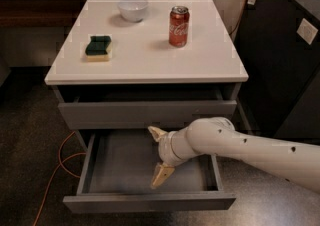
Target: Place coke can into middle drawer
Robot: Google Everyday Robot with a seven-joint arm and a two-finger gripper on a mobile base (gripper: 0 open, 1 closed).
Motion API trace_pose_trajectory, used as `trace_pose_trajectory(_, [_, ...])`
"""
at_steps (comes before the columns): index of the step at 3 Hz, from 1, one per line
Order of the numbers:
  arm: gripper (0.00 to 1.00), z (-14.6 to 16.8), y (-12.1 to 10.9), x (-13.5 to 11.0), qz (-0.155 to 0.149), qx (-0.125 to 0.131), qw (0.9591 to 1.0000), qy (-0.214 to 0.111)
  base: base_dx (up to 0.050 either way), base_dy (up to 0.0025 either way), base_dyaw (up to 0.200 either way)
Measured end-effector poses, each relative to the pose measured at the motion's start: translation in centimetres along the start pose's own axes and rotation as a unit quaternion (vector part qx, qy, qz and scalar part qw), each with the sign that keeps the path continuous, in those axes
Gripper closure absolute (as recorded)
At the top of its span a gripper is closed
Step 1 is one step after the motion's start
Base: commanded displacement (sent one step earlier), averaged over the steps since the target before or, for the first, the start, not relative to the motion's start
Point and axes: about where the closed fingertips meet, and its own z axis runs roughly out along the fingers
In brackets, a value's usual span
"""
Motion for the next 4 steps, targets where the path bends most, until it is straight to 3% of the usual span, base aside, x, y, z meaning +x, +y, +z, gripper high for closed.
trace_pose_trajectory(2, [0.0, -6.1, -2.2, 0.5, 0.04, 0.009, 0.9976, -0.056, 0.0, 0.0, 0.0])
trace_pose_trajectory(4, [0.0, -12.5, -3.9, -1.1, 0.025, -0.003, 0.9965, -0.079, 0.0, 0.0, 0.0])
